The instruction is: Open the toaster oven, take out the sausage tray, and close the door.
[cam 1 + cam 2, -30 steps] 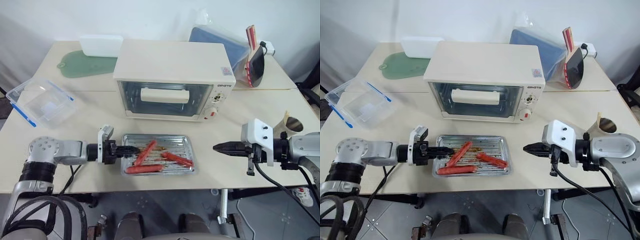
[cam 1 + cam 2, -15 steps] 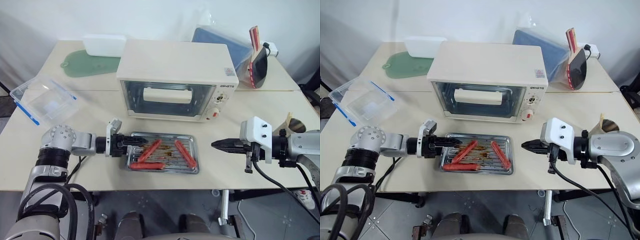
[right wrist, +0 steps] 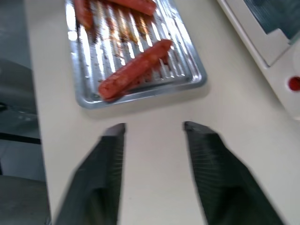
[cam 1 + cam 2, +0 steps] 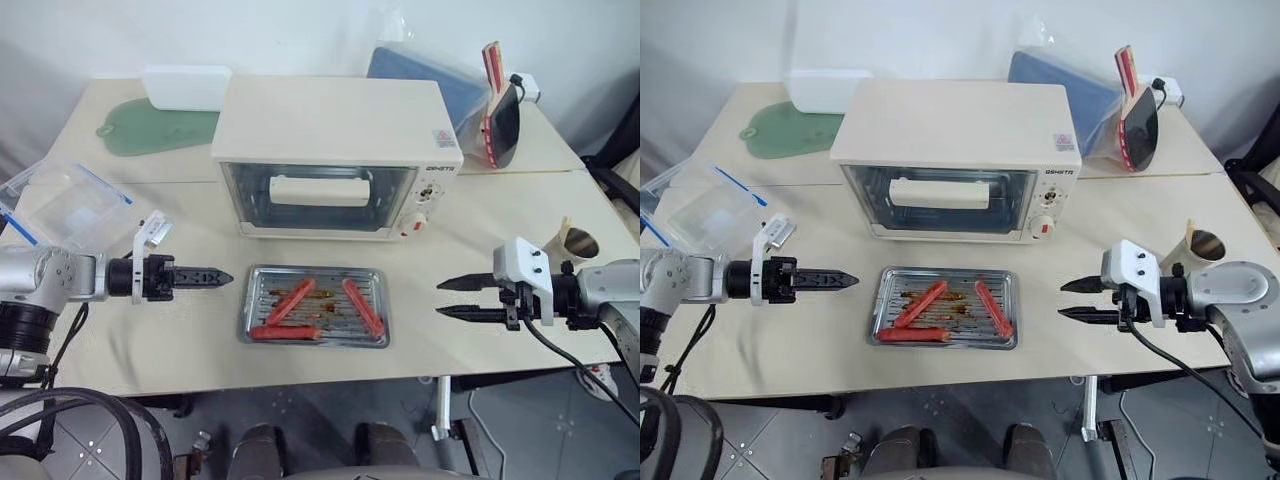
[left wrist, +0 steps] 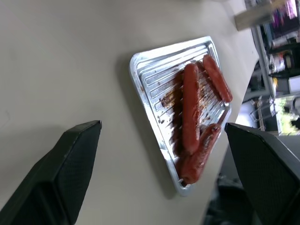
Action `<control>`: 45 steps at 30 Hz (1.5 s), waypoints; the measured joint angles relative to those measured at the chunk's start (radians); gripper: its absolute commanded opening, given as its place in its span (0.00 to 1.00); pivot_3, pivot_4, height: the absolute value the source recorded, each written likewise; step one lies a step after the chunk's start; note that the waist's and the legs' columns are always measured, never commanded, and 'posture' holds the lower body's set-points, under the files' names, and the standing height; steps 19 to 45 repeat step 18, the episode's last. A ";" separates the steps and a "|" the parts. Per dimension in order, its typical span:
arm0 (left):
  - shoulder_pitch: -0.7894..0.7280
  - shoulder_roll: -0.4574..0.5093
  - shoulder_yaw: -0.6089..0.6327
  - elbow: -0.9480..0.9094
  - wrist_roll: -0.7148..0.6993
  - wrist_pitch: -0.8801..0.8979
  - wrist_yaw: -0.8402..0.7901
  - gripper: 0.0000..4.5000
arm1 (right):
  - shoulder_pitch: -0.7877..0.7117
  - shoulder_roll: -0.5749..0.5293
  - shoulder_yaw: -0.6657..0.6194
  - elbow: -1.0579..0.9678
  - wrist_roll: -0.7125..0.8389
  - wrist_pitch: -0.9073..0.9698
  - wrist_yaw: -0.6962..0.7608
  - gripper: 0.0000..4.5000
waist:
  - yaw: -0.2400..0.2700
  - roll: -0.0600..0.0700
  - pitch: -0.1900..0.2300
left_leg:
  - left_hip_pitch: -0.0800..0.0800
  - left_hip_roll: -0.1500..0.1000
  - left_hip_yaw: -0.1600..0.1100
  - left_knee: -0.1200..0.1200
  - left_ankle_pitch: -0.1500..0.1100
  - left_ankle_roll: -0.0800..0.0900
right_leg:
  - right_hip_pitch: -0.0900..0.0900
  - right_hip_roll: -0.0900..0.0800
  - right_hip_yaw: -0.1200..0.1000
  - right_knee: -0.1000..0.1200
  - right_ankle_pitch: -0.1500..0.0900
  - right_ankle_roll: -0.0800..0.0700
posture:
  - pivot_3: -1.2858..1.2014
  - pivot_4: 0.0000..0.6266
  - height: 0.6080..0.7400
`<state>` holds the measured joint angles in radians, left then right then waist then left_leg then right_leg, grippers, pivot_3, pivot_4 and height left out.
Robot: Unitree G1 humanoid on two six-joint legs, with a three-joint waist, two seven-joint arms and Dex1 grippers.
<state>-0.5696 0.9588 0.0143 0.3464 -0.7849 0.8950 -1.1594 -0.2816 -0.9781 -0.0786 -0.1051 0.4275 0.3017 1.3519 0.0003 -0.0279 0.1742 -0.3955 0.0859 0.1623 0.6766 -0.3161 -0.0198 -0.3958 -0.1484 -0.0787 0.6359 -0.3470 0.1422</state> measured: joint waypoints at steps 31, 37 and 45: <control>0.354 -0.006 0.173 -0.021 0.212 -0.700 -0.333 1.00 | -0.049 -0.037 0.028 0.321 -0.129 -0.211 0.067 0.99 | -0.004 0.007 0.006 | -0.002 0.001 0.001 0.005 -0.001 0.002 | -0.003 -0.001 0.000 0.006 0.000 0.001 | 0.52 0.24 1.00; 0.354 -0.006 0.173 -0.021 0.212 -0.700 -0.333 1.00 | -0.049 -0.037 0.028 0.321 -0.129 -0.211 0.067 0.99 | -0.004 0.007 0.006 | -0.002 0.001 0.001 0.005 -0.001 0.002 | -0.003 -0.001 0.000 0.006 0.000 0.001 | 0.52 0.24 1.00; 0.354 -0.006 0.173 -0.021 0.212 -0.700 -0.333 1.00 | -0.049 -0.037 0.028 0.321 -0.129 -0.211 0.067 0.99 | -0.004 0.007 0.006 | -0.002 0.001 0.001 0.005 -0.001 0.002 | -0.003 -0.001 0.000 0.006 0.000 0.001 | 0.52 0.24 1.00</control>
